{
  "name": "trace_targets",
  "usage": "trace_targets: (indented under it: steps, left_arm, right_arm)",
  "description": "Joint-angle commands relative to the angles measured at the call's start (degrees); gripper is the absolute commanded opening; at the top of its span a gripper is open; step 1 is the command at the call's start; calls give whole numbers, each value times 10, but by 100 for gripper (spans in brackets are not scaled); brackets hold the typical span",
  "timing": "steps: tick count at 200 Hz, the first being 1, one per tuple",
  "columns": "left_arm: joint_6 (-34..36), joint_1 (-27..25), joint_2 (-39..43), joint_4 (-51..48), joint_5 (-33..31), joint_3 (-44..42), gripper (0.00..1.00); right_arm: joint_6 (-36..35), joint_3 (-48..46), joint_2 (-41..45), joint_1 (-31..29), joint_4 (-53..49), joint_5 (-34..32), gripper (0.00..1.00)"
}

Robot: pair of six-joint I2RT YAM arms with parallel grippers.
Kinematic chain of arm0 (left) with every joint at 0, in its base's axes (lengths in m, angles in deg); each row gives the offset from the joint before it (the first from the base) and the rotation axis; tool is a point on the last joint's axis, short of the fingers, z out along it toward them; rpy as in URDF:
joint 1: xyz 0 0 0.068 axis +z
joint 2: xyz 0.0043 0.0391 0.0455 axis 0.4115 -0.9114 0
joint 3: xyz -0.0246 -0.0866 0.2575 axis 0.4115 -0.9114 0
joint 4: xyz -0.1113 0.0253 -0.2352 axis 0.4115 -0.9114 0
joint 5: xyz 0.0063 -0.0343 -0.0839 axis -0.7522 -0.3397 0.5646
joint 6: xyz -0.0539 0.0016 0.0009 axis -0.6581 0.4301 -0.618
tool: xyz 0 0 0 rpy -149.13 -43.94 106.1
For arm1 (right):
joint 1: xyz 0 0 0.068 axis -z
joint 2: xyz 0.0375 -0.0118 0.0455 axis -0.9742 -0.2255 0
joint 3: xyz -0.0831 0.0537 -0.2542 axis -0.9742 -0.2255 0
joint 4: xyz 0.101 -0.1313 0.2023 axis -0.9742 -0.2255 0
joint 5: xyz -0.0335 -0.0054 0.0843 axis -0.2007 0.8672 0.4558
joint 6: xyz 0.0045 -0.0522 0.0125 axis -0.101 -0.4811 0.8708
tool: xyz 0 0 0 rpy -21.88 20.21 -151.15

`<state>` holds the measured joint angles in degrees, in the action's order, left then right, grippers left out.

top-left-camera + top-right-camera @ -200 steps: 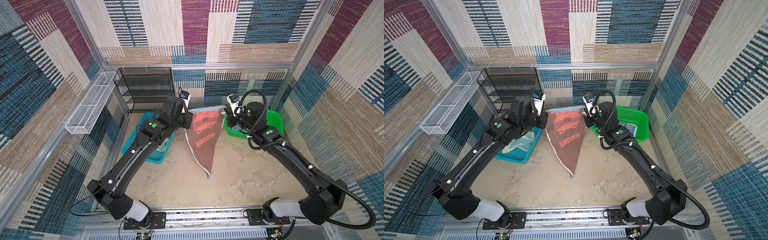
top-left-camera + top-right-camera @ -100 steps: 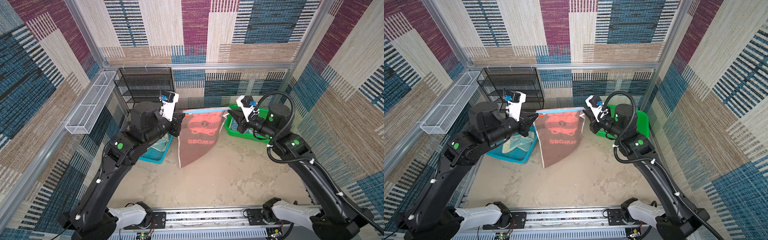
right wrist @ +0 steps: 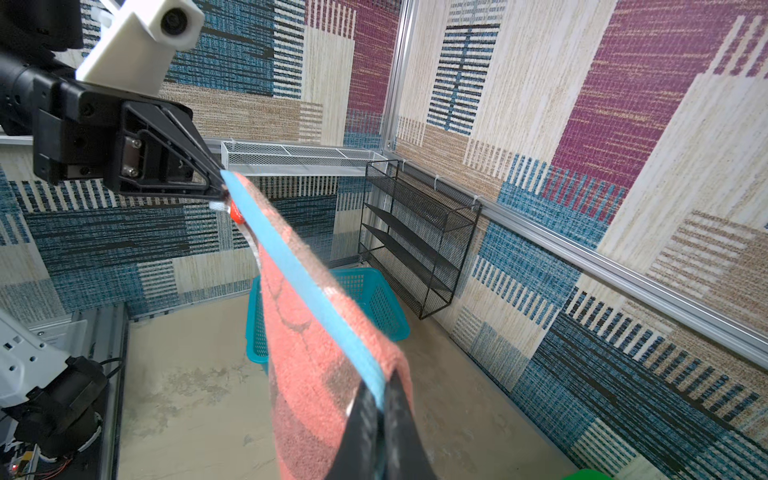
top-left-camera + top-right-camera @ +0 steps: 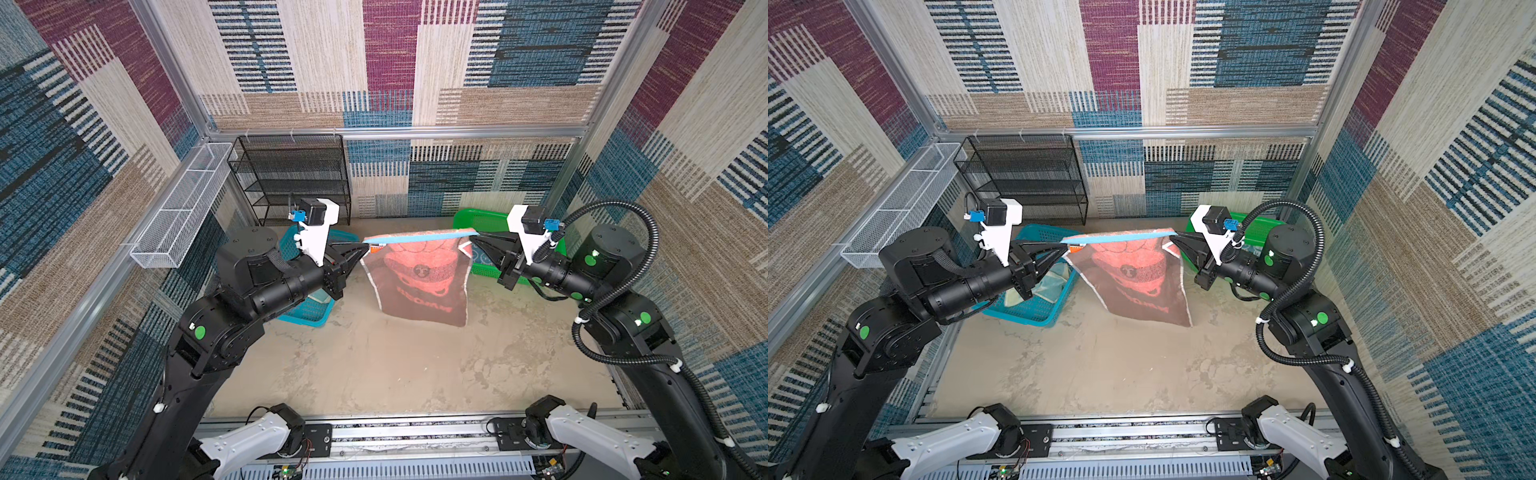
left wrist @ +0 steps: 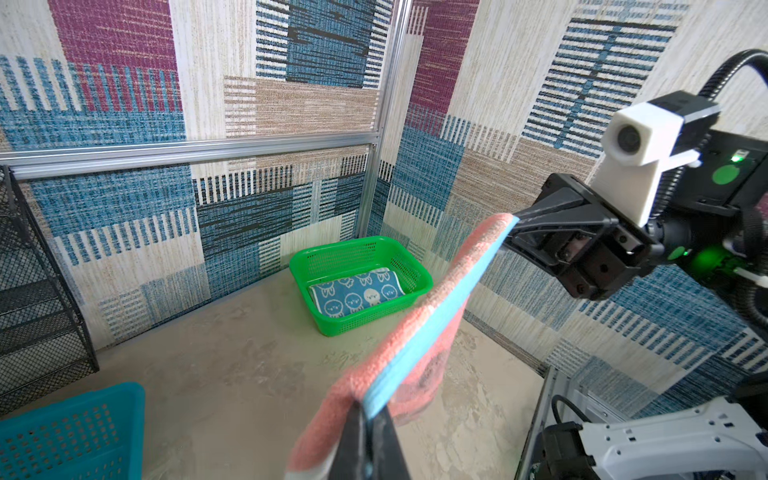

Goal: Fold and stack the towels
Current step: 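Raise the pink towel high with both grippers so it hangs flat, then lower the pink towel and lay it flat on the table with both grippers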

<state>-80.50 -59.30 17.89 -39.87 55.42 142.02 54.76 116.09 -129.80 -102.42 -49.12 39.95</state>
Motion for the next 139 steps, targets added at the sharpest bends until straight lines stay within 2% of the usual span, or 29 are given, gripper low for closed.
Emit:
trace_targets:
  steps: [1, 41, 63, 139]
  left_arm:
    - [-28, 4, 17, 5, -87, -8, 0]
    - [-25, 5, 17, 12, -99, -19, 0]
    - [-18, 5, 9, 19, -121, -30, 0]
    - [50, 8, -81, 75, -267, -46, 0]
  right_arm:
    - [19, 2, 9, 5, -2, -100, 0]
    - [14, -5, 9, 4, -1, -113, 0]
    - [12, -18, 0, 5, 11, -156, 0]
    - [-4, -40, -100, 7, 82, -268, 0]
